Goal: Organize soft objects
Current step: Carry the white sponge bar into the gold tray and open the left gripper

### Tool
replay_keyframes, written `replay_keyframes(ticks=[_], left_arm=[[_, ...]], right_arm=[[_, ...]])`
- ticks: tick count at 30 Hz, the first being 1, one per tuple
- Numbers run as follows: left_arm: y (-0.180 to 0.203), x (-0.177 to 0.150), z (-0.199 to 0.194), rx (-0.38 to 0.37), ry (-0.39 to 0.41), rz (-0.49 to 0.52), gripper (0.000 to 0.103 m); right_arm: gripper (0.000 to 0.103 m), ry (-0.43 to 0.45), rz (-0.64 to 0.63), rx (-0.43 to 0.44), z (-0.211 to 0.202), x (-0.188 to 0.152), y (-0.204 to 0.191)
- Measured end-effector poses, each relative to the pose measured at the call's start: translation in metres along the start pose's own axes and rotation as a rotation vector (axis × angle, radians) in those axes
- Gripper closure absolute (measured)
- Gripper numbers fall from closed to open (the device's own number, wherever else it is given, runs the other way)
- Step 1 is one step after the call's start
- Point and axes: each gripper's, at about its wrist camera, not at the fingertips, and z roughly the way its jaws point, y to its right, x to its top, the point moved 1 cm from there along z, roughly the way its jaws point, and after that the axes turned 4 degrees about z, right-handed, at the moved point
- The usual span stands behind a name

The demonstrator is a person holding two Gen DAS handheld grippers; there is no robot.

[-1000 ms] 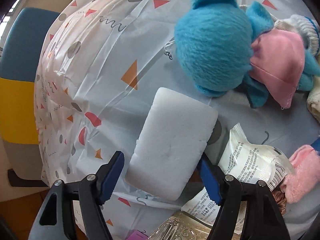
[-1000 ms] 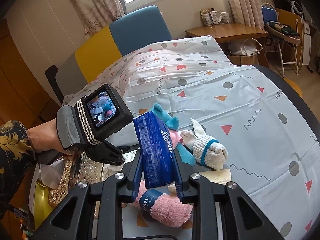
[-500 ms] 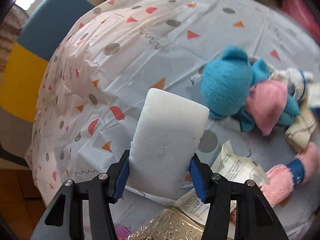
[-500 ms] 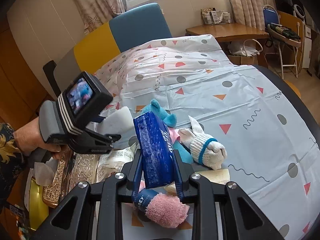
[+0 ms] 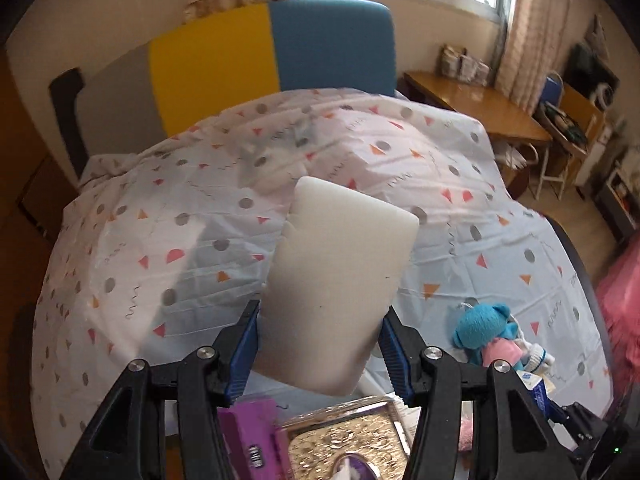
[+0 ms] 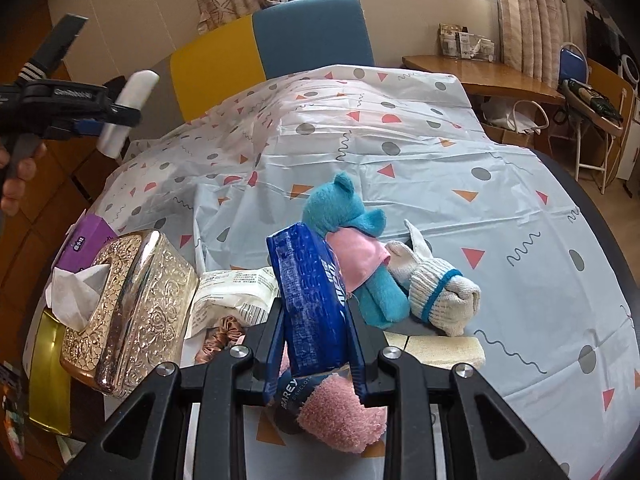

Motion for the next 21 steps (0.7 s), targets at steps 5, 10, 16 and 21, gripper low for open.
replay_keyframes(ticks=[5, 10, 16, 21], left_arm=[[-0.073, -0.031, -0.047, 0.051, 0.077, -0.141, 0.046], [-0.138, -0.093, -0.082, 0.11, 0.127, -0.272, 0.046], [-0.194, -0.19, -0.09, 0.156, 0.109, -0.404, 0.045], [-0.205, -0.266, -0.055, 0.143, -0.004, -0.481, 0.045]], right_arm=[[0.076, -0.019, -0.025, -0.015, 0.008, -0.005, -0.004], [0.076, -0.042, -0.047, -0.026, 0.016, -0.01, -0.009], [0.076, -0.039, -0.053, -0.023, 0.015, -0.012, -0.012], [0.076, -0.039, -0.055, -0.025, 0.016, -0.013, -0.013]])
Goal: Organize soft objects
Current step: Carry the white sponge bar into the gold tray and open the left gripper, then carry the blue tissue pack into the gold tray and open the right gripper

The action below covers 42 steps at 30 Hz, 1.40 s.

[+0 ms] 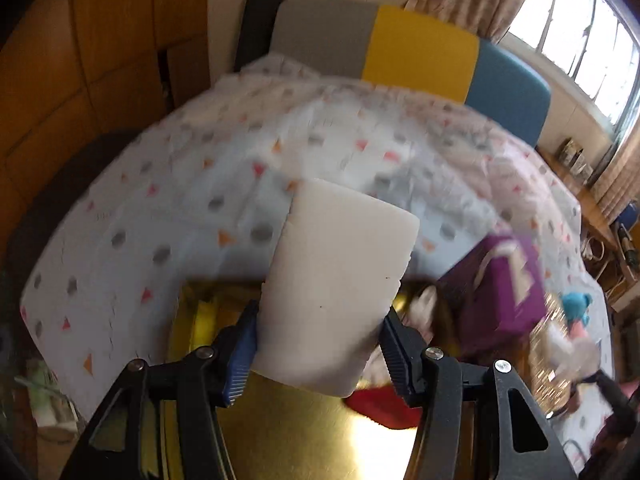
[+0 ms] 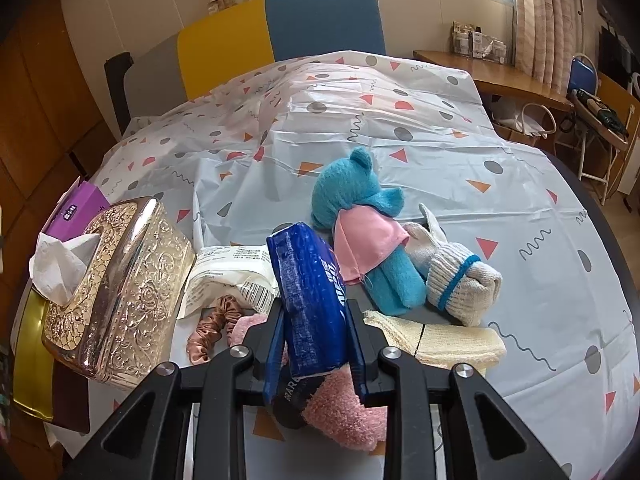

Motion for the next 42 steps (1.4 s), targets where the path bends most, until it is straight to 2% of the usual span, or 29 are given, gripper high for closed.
replay_keyframes(ticks=[5, 12, 15, 17, 18, 20, 23, 29, 34, 38, 42], left_arm=[[-0.01, -0.036, 0.05, -0.056, -0.115, -0.104, 0.045], [0.002, -0.036, 0.094, -0.074, -0.173, -0.19, 0.041], [0.007, -0.036, 0.108, -0.079, -0.206, -0.211, 0.034], [0.011, -0.037, 0.106, -0.068, -0.182, -0.204, 0.03], [0.013, -0.037, 0.106, -0.07, -0.174, -0.193, 0.024], [0.014, -0.039, 0.103, -0.06, -0.17, -0.18, 0.02], [0.01, -0.045, 0.091, -0.059, -0.139, -0.174, 0.02], [0.002, -0.062, 0.052, -0.006, -0.037, -0.108, 0.02], [-0.007, -0.079, 0.03, 0.029, 0.006, -0.053, 0.019], [-0.014, -0.092, 0.018, 0.037, 0.028, -0.048, 0.019], [-0.024, -0.102, 0.007, 0.043, 0.047, -0.06, 0.019]], right_arm=[[0.076, -0.005, -0.012, -0.006, 0.003, -0.002, -0.005], [0.076, -0.001, -0.037, -0.011, 0.005, -0.005, -0.01], [0.076, -0.003, -0.035, -0.014, 0.007, -0.004, -0.008], [0.076, -0.004, -0.039, -0.018, 0.008, -0.004, -0.008], [0.076, -0.005, -0.038, -0.02, 0.008, -0.004, -0.007], [0.076, -0.005, -0.038, -0.02, 0.009, -0.004, -0.007], [0.076, -0.007, -0.037, -0.024, 0.01, -0.003, -0.007], [0.076, -0.006, 0.005, -0.007, 0.007, 0.0, -0.003], [0.076, 0.038, 0.017, -0.005, -0.006, 0.016, -0.013], [0.076, 0.083, -0.004, 0.025, -0.019, 0.042, -0.041], [0.076, 0.151, -0.095, 0.119, -0.047, 0.065, -0.1]])
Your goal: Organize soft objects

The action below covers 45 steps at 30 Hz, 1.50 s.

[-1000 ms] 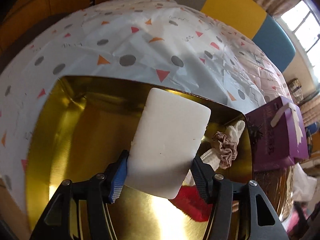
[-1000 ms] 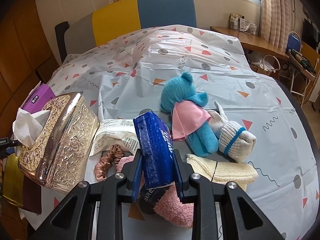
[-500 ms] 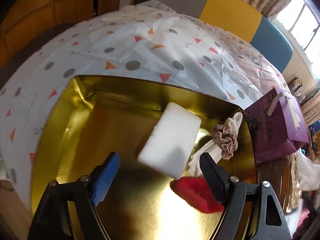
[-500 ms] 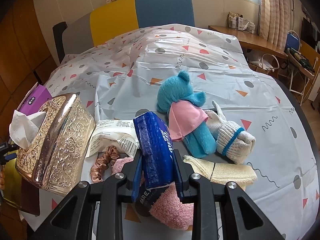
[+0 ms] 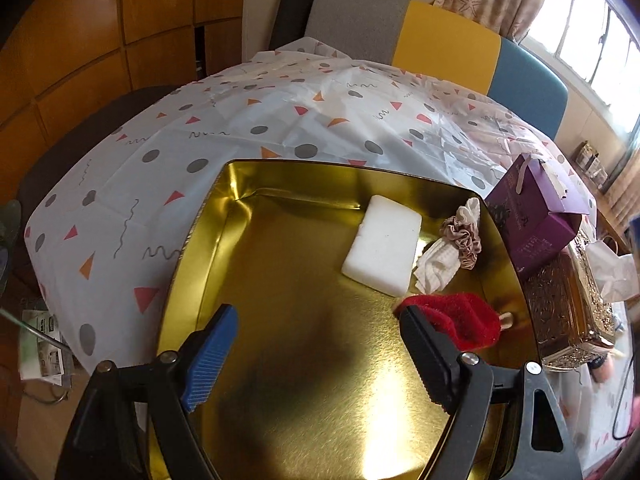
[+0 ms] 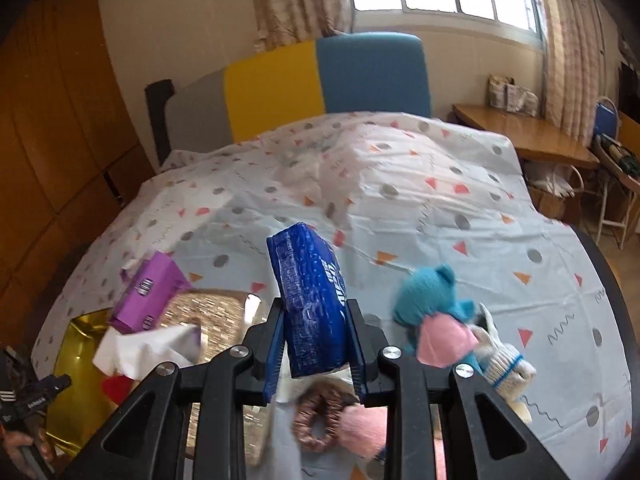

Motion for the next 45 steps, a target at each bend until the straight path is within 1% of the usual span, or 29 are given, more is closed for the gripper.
replay_keyframes(ticks=[2, 4, 7, 9, 12, 16, 20, 23, 24, 25, 26, 33, 38, 42, 45], left_arm=[[-0.005, -0.002, -0.006, 0.007, 0.016, -0.012, 0.019], [-0.009, -0.004, -0.012, 0.016, 0.034, -0.019, 0.019], [-0.015, -0.007, -0.021, 0.045, 0.071, -0.012, 0.019], [-0.018, -0.009, -0.027, 0.06, 0.089, -0.014, 0.019], [-0.022, -0.013, -0.032, 0.073, 0.106, -0.016, 0.019], [-0.024, -0.019, -0.034, 0.068, 0.1, -0.015, 0.019], [-0.02, -0.024, -0.038, 0.062, 0.111, -0.001, 0.019], [-0.013, -0.026, -0.039, 0.062, 0.115, 0.023, 0.019], [-0.01, -0.026, -0.039, 0.061, 0.117, 0.03, 0.019], [-0.008, -0.026, -0.04, 0.06, 0.116, 0.037, 0.019], [-0.006, -0.027, -0.04, 0.06, 0.117, 0.044, 0.019], [0.006, -0.027, -0.048, 0.063, 0.143, 0.084, 0.019], [0.013, -0.027, -0.056, 0.063, 0.168, 0.117, 0.019], [0.02, -0.026, -0.062, 0.056, 0.185, 0.141, 0.019], [0.027, -0.026, -0.067, 0.051, 0.204, 0.166, 0.019]], right_arm=[[0.076, 0.013, -0.057, 0.09, -0.009, 0.008, -0.039], [0.076, 0.003, -0.131, 0.19, -0.018, 0.005, -0.081], [0.076, -0.058, -0.266, 0.345, -0.024, -0.02, -0.145], [0.076, -0.136, -0.344, 0.417, -0.019, -0.048, -0.183], [0.076, -0.268, -0.412, 0.469, 0.004, -0.093, -0.221], [0.075, -0.429, -0.442, 0.456, 0.044, -0.142, -0.245], [0.074, -0.505, -0.476, 0.37, 0.068, -0.17, -0.248], [0.07, -0.485, -0.521, 0.27, 0.078, -0.176, -0.244], [0.069, -0.474, -0.522, 0.251, 0.079, -0.177, -0.241], [0.064, -0.47, -0.515, 0.251, 0.08, -0.177, -0.238], [0.063, -0.466, -0.502, 0.257, 0.079, -0.176, -0.234], [0.061, -0.405, -0.435, 0.283, 0.068, -0.162, -0.218], [0.06, -0.336, -0.411, 0.308, 0.048, -0.148, -0.208], [0.06, -0.275, -0.406, 0.298, 0.03, -0.138, -0.196], [0.06, -0.239, -0.389, 0.278, 0.016, -0.13, -0.178]])
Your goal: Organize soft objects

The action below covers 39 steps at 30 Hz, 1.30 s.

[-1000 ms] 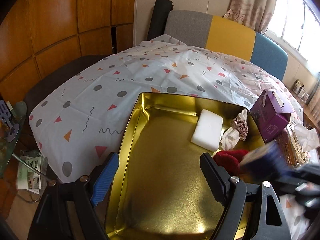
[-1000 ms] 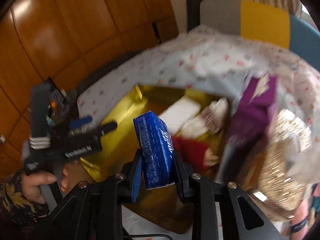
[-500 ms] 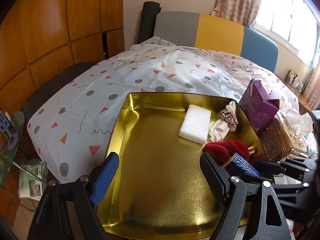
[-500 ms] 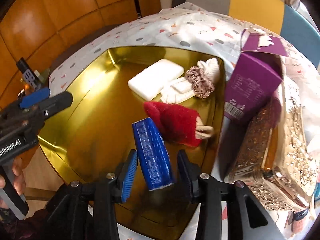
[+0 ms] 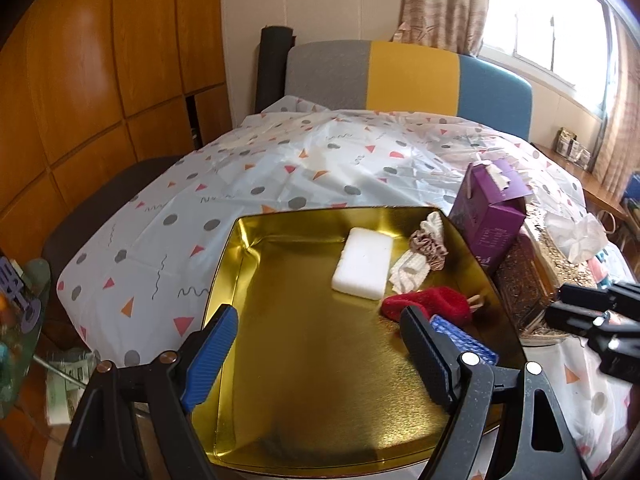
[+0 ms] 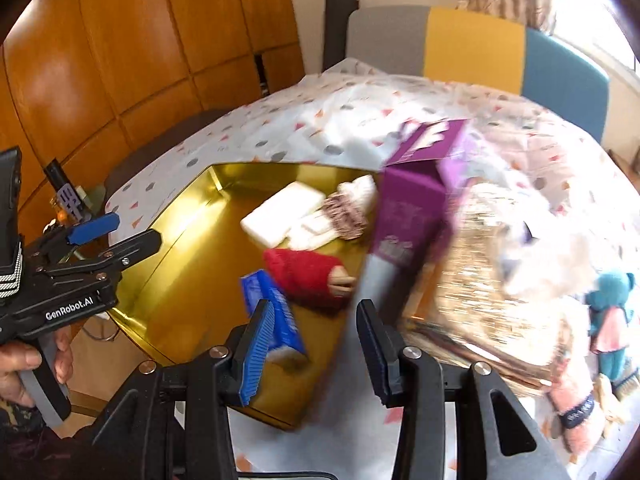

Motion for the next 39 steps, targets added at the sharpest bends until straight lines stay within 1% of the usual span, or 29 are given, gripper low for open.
replay_keyframes(ticks=[3, 7, 10, 13, 16, 18, 20, 22, 24, 27, 31, 34, 36, 38, 39], left_arm=[[0.008, 0.003, -0.004, -0.006, 0.014, 0.025, 0.019], [0.02, 0.005, -0.007, -0.029, 0.022, 0.064, 0.019], [0.032, 0.008, -0.012, -0.054, 0.032, 0.098, 0.019], [0.046, 0.012, -0.017, -0.085, 0.047, 0.145, 0.019], [0.066, 0.019, -0.023, -0.127, 0.072, 0.205, 0.019], [0.083, 0.026, -0.028, -0.173, 0.08, 0.263, 0.019], [0.104, 0.034, -0.034, -0.214, 0.099, 0.328, 0.019], [0.126, 0.041, -0.039, -0.262, 0.115, 0.405, 0.019], [0.154, 0.049, -0.042, -0.303, 0.128, 0.498, 0.019], [0.198, 0.061, -0.047, -0.38, 0.133, 0.64, 0.019], [0.253, 0.069, -0.042, -0.41, 0.128, 0.807, 0.019], [0.29, 0.074, -0.026, -0.431, 0.069, 0.909, 0.02], [0.312, 0.074, -0.012, -0.44, 0.007, 0.986, 0.02], [0.332, 0.076, 0.003, -0.436, -0.031, 1.044, 0.021], [0.342, 0.076, 0.013, -0.437, -0.063, 1.07, 0.022]], right_arm=[[0.06, 0.034, 0.046, -0.034, -0.019, -0.004, 0.026], [0.06, 0.073, 0.134, -0.105, -0.042, -0.011, 0.069], [0.06, 0.085, 0.206, -0.178, -0.057, -0.021, 0.107], [0.06, 0.091, 0.293, -0.278, -0.069, -0.034, 0.15], [0.06, 0.096, 0.413, -0.355, -0.079, -0.052, 0.195], [0.06, 0.108, 0.51, -0.401, -0.085, -0.066, 0.225], [0.06, 0.118, 0.639, -0.421, -0.09, -0.083, 0.251], [0.06, 0.095, 0.746, -0.435, -0.093, -0.096, 0.271], [0.06, 0.104, 0.796, -0.417, -0.097, -0.1, 0.28], [0.06, 0.104, 0.804, -0.412, -0.1, -0.1, 0.278], [0.06, 0.107, 0.776, -0.399, -0.098, -0.095, 0.275], [0.06, 0.123, 0.775, -0.402, -0.102, -0.093, 0.274], [0.06, 0.134, 0.787, -0.387, -0.104, -0.093, 0.277], [0.06, 0.148, 0.803, -0.387, -0.109, -0.093, 0.279], [0.06, 0.156, 0.812, -0.383, -0.111, -0.094, 0.28]])
